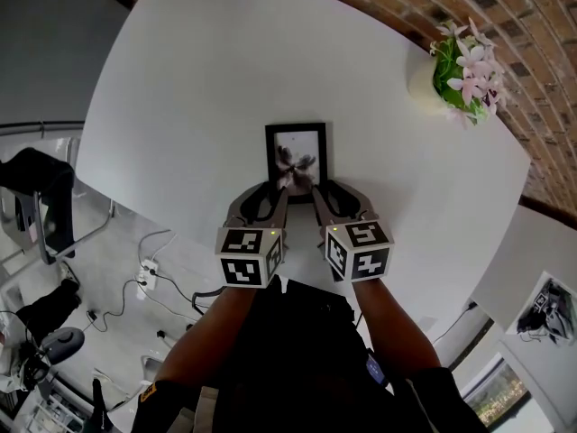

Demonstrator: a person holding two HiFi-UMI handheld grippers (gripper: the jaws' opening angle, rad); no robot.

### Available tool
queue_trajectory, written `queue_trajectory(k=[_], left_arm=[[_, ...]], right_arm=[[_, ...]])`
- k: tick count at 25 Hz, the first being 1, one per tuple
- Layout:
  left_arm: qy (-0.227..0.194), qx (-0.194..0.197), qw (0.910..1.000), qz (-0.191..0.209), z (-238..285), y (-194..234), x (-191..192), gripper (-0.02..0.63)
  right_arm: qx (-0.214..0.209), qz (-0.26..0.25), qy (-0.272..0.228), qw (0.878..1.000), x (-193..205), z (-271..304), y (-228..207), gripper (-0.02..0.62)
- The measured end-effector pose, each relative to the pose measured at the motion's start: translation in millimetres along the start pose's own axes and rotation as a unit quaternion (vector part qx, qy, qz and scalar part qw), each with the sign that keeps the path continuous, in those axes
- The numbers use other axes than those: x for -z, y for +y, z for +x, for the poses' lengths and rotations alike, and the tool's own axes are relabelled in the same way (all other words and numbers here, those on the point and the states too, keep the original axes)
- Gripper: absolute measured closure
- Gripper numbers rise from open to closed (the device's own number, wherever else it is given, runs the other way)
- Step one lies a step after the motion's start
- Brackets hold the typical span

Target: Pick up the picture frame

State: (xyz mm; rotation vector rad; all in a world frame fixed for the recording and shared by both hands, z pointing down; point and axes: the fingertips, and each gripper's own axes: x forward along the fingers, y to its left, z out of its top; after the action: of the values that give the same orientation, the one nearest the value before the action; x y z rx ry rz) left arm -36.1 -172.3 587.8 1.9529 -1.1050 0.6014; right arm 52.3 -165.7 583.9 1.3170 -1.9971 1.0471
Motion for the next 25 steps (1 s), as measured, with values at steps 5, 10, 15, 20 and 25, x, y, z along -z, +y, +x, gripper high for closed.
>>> queue_trajectory(k=[5, 10, 15, 20, 25], left_arm=[[0.004, -0.002, 1.0, -0.006, -0.2, 2.6, -0.6, 0.506], [-0.01, -0.008, 0.9999, -0.005, -7.4, 2.0, -5.0, 0.512], [-0.032, -0.013, 0.9994, 0.003, -19.6, -1.0, -16.7, 0.517], [-0.056, -0.013, 0.9984, 0.005, -38.8, -5.9, -26.8, 0.517], [-0.083, -0.015, 0.9963, 0.015, -64.5, -12.7, -34.6, 0.518]], right_arm=[[0.004, 0.005, 0.0, 1.0, -1.3, -0.9, -2.1, 0.509], [0.007, 0.005, -0.011, 1.0, -6.2, -6.1, 2.5, 0.513], [0.006, 0.004, -0.033, 0.999, -17.3, -16.2, 9.1, 0.514], [0.006, -0.005, -0.058, 0.998, -29.7, -33.0, 21.1, 0.515], [0.005, -0.014, -0.081, 0.997, -35.6, -53.9, 37.5, 0.515]])
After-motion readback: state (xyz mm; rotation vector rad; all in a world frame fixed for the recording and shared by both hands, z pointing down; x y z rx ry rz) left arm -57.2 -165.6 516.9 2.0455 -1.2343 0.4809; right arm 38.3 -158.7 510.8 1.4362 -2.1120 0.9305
